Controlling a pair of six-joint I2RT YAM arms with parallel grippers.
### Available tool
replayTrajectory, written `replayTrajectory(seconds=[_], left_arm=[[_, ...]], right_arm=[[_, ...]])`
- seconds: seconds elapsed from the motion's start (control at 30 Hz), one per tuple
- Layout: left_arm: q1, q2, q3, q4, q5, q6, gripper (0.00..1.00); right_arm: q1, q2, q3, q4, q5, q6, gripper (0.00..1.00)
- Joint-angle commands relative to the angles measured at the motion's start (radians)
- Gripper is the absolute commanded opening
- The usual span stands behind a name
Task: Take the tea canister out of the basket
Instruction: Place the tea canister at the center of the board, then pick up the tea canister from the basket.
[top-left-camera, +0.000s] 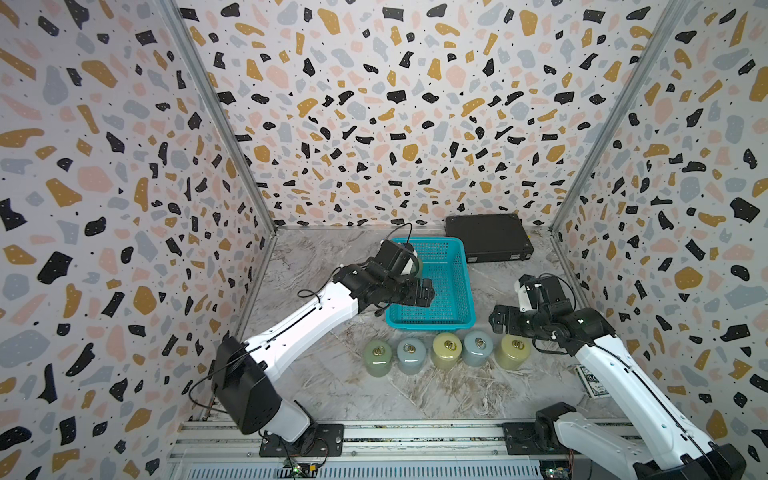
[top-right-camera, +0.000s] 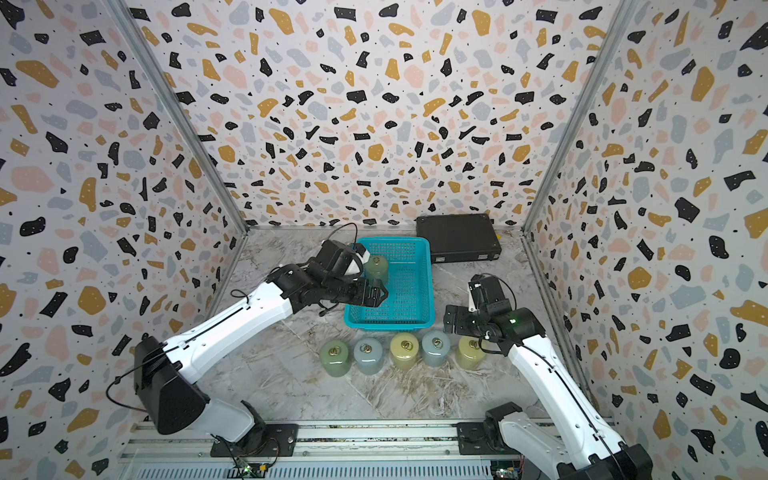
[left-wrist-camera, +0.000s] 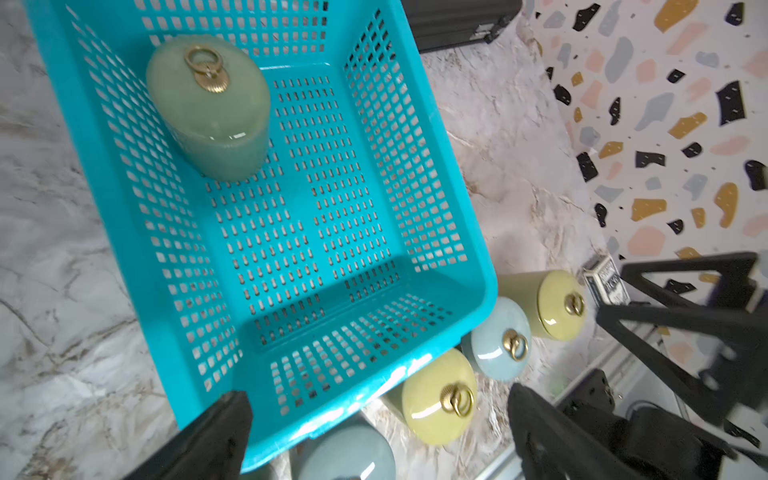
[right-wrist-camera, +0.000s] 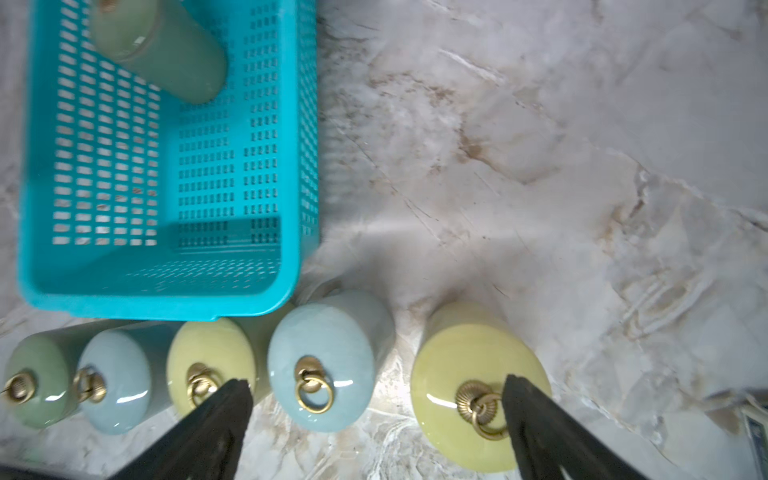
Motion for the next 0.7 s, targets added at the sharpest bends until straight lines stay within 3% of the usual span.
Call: replayTrajectory(seconds=[0.0, 0.2, 0.67], left_arm=[[0.037, 0.090, 0.091, -0.038, -0.065, 0.038, 0.98], [0.090, 0.264, 0.206, -0.034, -0.074, 0.047, 0.97], [0.136, 0.632, 0.595, -0.147, -0.167, 0.117, 0.91]], right_arm=[[-0.001, -0.017, 0.057, 0.033, -0.132, -0.052, 0.99], [-0.001, -0.039, 0.070, 0.144, -0.268, -0.059, 0.99], [0.000, -0.010, 0.091, 0.211, -0.323, -0.067, 0.99]])
